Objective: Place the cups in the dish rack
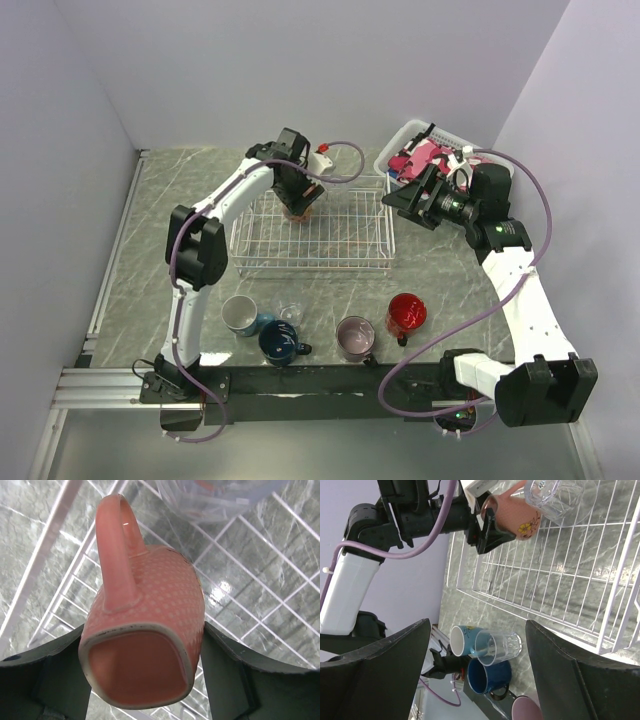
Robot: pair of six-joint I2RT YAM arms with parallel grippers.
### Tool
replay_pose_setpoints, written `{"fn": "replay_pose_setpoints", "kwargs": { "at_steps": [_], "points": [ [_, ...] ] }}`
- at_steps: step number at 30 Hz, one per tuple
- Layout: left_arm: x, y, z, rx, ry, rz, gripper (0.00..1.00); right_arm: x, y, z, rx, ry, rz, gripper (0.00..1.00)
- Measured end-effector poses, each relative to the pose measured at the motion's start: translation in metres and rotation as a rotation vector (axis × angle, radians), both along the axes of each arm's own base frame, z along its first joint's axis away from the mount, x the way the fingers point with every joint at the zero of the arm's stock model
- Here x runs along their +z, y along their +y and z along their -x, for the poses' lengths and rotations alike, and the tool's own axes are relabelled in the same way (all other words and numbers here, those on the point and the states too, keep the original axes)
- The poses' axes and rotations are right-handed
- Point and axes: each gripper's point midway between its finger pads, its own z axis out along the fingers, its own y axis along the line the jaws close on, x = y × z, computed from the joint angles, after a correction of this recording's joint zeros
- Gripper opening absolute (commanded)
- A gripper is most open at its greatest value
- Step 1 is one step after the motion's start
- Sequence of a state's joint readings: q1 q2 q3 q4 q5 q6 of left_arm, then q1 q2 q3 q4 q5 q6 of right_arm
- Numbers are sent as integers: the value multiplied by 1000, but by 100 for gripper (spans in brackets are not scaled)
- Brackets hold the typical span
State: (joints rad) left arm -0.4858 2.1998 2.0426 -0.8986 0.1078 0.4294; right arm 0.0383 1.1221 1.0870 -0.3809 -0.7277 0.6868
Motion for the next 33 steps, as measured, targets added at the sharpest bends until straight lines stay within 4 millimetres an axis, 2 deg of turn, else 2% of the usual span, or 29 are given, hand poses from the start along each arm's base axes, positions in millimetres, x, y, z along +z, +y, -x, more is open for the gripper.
{"fn": "replay_pose_setpoints", "kwargs": {
  "at_steps": [2, 3, 5, 6, 13, 17, 33],
  "points": [
    [1, -3, -4, -1, -9, 9, 80, 0, 0, 0, 0, 2, -3, 84],
    [1, -4, -5, -1, -14, 13, 92, 0, 0, 1, 1, 1, -3, 84],
    [1, -6, -8, 4, -18, 23, 99, 0, 1, 3, 3, 0, -5, 84],
    [1, -8, -10, 1, -21, 28, 97, -1, 1, 4, 5, 0, -6, 84],
    [2, -18, -13, 1, -24, 80, 97, 1, 3, 5, 18, -8, -20, 84],
    [4, -23, -15, -1, -23, 102, 96, -6, 3, 8, 17, 8, -24, 84],
    [27, -68, -11, -26, 6, 317, 96, -14, 3, 11, 15, 32, -28, 83]
  ]
}}
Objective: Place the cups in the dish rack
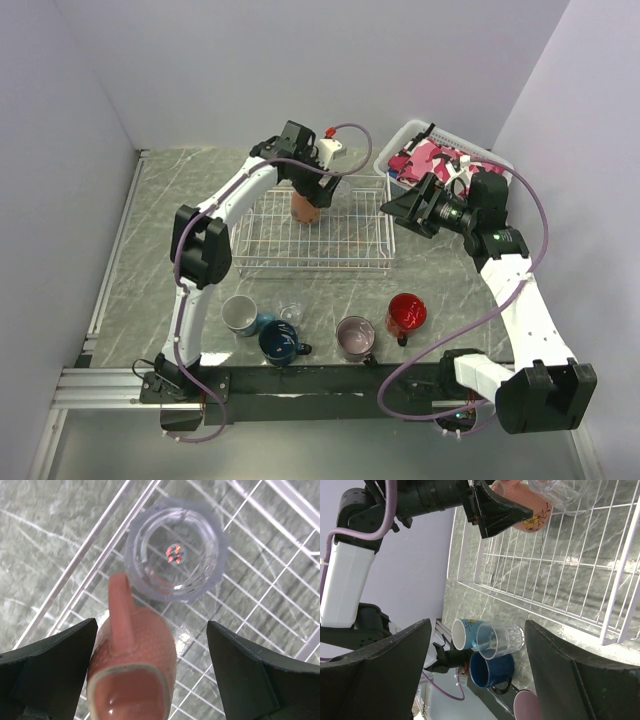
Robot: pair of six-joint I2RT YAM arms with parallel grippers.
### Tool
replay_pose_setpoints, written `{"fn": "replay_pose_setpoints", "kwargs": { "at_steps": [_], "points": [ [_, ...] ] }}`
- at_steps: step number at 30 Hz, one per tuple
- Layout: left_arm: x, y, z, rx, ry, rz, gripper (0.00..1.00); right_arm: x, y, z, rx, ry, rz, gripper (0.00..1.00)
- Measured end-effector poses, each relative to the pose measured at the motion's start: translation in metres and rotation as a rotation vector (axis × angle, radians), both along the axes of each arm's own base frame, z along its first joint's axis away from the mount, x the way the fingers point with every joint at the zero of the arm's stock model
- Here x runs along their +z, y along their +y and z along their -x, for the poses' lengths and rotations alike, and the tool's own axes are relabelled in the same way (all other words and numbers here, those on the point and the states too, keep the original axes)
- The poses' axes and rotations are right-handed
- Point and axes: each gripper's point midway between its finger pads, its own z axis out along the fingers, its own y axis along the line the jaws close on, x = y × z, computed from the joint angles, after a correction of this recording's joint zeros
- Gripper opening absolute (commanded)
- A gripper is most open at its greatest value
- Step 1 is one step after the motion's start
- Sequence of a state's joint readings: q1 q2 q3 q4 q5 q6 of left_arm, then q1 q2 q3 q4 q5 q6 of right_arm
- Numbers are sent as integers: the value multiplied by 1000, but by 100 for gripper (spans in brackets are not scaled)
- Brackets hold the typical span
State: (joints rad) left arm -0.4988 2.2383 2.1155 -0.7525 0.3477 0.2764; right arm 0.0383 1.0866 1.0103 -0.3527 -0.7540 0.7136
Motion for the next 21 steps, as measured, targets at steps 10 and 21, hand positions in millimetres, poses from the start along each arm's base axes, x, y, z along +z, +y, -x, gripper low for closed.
{"fn": "replay_pose_setpoints", "kwargs": {
  "at_steps": [10, 21],
  "points": [
    [27, 3, -12, 20, -43, 33, 96, -14, -1, 10, 26, 48, 113, 86],
    [133, 100, -26, 173, -173, 112, 96, -67, 34, 88, 263, 285, 575, 65]
  ]
}}
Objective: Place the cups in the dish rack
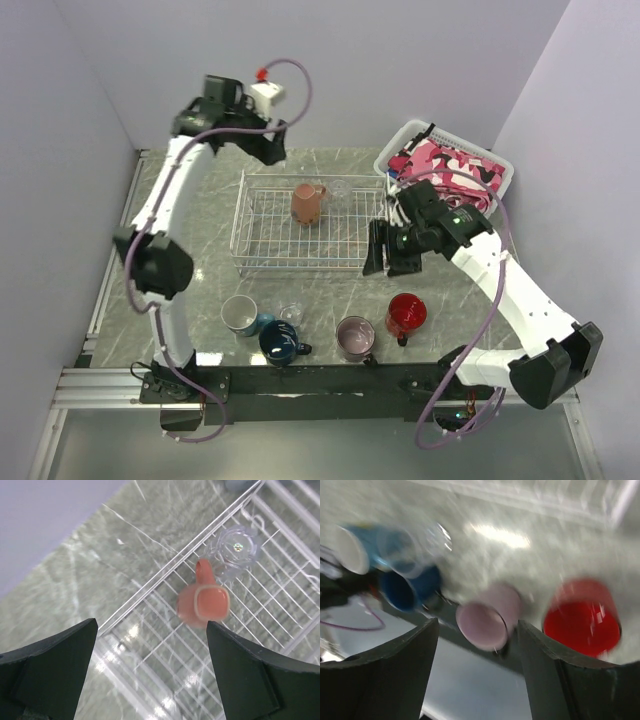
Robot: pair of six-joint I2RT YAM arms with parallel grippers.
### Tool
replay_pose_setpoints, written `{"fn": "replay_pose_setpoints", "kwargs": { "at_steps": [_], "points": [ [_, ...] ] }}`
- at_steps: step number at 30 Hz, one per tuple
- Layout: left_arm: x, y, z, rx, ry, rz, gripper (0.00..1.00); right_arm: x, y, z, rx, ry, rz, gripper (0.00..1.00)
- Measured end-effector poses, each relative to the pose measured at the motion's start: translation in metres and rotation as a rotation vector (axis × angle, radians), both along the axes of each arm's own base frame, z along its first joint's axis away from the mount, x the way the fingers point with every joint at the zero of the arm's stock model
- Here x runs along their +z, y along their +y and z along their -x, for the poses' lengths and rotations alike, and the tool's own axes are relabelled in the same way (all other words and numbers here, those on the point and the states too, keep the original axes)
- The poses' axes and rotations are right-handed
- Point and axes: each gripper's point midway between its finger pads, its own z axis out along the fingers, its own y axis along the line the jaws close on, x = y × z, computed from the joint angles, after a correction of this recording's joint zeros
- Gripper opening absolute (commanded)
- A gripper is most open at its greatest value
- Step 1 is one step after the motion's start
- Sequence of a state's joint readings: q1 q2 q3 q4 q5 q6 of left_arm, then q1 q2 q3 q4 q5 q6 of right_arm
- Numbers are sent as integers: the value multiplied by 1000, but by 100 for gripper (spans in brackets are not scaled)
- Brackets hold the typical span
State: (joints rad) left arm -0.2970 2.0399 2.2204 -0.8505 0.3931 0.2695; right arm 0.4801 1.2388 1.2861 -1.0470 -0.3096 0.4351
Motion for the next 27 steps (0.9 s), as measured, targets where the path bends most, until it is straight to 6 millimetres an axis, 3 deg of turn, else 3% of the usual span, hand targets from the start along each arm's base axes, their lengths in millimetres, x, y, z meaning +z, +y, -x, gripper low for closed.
{"fn": "replay_pose_setpoints", "kwargs": {
  "at_steps": [3, 6, 8, 11, 16, 23, 27],
  "points": [
    [43, 26, 22, 19, -47, 39, 97, -11, -8, 28, 5, 90, 84, 61],
    [77, 38, 47, 16, -95, 71, 96, -19, -17, 54, 14, 154, 140, 56],
    [96, 37, 65, -6, -117, 101, 97, -26, -24, 68, 13, 191, 170, 52],
    [108, 31, 80, -34, -118, 141, 96, -44, -33, 85, 9, 246, 220, 46],
    [96, 22, 89, -57, -45, 187, 96, -73, -39, 94, -11, 320, 281, 43],
    [66, 18, 96, -67, 63, 204, 96, -100, -30, 63, -37, 283, 327, 44],
    [66, 20, 96, -60, 70, 211, 97, -115, -30, 53, -48, 272, 360, 44]
  ]
}}
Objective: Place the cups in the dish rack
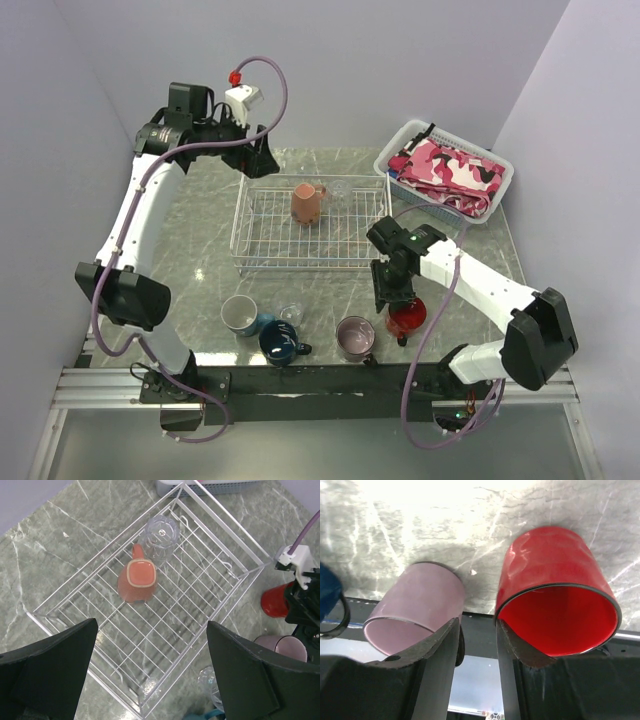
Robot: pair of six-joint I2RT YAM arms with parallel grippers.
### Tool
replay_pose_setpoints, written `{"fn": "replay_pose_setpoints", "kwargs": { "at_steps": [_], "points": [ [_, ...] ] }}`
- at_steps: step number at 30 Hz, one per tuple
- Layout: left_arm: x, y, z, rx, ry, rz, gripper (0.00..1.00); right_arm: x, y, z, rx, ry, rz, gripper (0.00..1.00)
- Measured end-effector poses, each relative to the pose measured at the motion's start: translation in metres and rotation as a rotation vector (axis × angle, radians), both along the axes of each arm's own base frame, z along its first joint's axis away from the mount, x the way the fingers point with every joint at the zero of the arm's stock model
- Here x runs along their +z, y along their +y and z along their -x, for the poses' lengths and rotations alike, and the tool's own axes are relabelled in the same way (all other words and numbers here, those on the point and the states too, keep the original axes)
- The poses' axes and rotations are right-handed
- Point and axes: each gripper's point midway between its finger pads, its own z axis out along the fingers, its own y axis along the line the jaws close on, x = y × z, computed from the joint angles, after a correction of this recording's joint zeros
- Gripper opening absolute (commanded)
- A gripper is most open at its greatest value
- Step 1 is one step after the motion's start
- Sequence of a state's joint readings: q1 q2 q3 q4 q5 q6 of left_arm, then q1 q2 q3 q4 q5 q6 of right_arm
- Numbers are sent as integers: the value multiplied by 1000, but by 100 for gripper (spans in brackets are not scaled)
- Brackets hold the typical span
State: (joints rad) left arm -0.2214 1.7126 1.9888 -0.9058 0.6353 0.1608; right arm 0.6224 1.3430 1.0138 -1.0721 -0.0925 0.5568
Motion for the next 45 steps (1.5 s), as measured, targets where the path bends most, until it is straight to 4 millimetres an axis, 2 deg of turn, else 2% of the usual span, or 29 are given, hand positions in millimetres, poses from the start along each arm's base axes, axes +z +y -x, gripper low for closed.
{"fn": "replay_pose_setpoints", "kwargs": {
  "at_steps": [4, 13, 18, 21, 24, 30, 33, 34, 36, 41, 45],
  "points": [
    [5, 1, 2, 4, 3, 20, 96, -5, -5, -3, -4, -14, 34, 46],
    [10, 2, -1, 15, 2, 47, 96, 0, -9, -3, -19, -40, 36, 47],
    [12, 2, 1, 6, 10, 66, 96, -13, -12, 2, -26, -7, 60, 44],
    [19, -2, 6, -39, 44, 95, 96, -22, -12, 2, -23, 14, 95, 40],
    [28, -5, -1, -60, 32, 115, 96, -28, -12, -1, -3, -7, 145, 36],
    [32, -1, -1, -47, 57, 145, 96, -41, -9, 0, 36, 2, 200, 27],
    [41, 2, -2, -39, 56, 167, 96, -57, -6, 2, 48, 27, 221, 19],
    [46, 4, -2, -35, 53, 177, 96, -58, -4, 2, 61, 22, 221, 10],
    [54, 7, -3, -31, 36, 190, 97, -59, -3, 0, 69, 4, 229, 1],
    [64, 11, -4, -24, 16, 205, 96, -58, -3, 6, 60, -22, 216, 0],
    [63, 10, -4, -29, 24, 212, 96, -51, -9, 27, 47, 0, 189, 0]
  ]
}}
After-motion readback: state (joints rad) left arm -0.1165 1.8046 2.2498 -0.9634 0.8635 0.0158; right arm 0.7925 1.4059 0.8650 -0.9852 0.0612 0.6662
